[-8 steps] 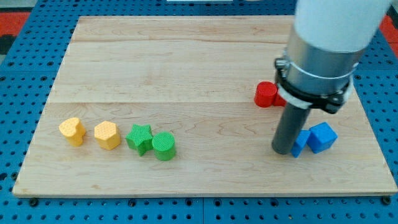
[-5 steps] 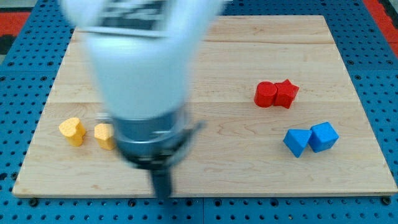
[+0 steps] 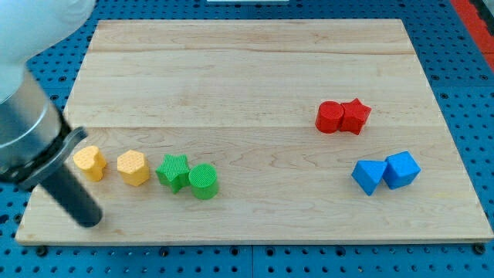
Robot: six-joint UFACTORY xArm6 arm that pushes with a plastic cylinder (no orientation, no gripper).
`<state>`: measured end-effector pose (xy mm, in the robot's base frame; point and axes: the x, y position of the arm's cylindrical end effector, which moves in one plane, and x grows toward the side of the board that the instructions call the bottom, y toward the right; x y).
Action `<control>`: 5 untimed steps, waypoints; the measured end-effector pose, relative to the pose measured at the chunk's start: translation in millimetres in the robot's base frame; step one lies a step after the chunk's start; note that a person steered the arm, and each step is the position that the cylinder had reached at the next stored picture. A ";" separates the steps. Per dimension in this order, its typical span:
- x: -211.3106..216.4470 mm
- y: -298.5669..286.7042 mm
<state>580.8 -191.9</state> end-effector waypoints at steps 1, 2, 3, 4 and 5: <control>-44.1 12.9; -75.9 12.9; -105.1 48.4; -106.4 69.9; -84.7 37.2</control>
<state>496.1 -154.6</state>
